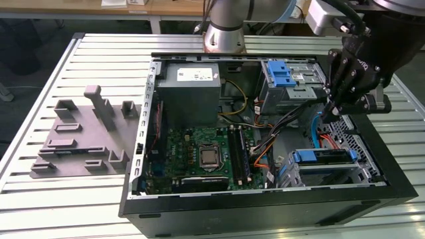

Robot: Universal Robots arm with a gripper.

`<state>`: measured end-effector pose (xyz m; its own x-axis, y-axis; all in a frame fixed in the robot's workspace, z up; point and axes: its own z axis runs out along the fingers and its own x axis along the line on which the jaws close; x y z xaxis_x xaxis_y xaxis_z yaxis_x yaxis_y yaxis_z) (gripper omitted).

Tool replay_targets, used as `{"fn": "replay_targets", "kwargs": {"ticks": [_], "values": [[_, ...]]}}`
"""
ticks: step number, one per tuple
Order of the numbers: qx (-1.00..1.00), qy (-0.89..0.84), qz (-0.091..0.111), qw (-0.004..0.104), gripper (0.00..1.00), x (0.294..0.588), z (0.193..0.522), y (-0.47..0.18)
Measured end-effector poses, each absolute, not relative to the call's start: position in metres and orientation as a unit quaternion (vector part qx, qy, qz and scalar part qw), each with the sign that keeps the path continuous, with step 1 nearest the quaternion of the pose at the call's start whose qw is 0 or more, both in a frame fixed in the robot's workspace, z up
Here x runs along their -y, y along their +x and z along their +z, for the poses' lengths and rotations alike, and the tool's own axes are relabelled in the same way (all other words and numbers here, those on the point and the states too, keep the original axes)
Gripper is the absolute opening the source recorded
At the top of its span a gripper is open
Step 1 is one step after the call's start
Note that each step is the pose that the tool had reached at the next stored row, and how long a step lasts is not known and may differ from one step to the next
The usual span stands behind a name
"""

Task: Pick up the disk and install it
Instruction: 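Insert the second disk wire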

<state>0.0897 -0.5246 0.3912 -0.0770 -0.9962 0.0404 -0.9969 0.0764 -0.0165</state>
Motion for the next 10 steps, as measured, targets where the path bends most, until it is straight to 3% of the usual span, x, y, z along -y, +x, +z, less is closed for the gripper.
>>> {"fn": "replay_targets", "kwargs": {"ticks": [10], "values": [[0.734, 0.679, 0.021, 0.010, 0.11, 0.5148, 0.3916, 0.0897]]}}
